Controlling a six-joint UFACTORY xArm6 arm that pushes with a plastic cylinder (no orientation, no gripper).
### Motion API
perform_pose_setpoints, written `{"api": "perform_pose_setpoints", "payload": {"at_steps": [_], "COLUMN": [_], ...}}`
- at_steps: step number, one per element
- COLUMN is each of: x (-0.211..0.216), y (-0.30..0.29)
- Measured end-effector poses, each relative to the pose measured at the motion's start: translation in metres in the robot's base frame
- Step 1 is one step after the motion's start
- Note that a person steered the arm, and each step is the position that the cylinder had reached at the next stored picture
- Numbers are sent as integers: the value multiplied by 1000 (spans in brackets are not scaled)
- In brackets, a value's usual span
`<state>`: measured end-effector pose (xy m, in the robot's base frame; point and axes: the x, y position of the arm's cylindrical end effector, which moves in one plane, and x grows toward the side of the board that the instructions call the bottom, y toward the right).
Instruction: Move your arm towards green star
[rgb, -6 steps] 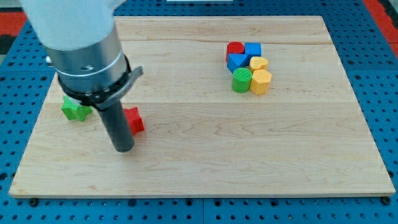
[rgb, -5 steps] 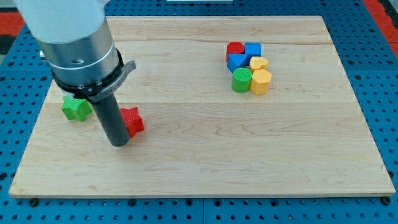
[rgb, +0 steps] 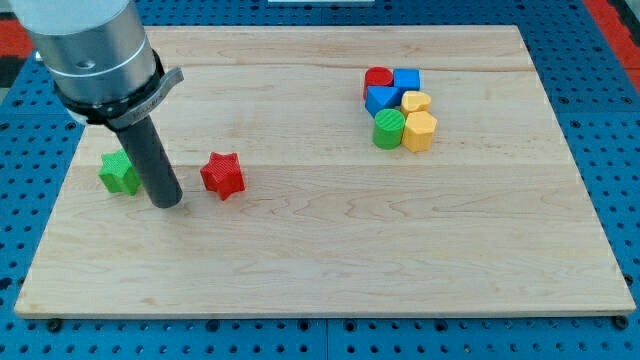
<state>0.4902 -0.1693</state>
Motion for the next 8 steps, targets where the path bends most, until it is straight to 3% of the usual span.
{"api": "perform_pose_setpoints", "payload": {"at_steps": [4,6,8], "x": [3,35,46], "y": [10,95,110]}}
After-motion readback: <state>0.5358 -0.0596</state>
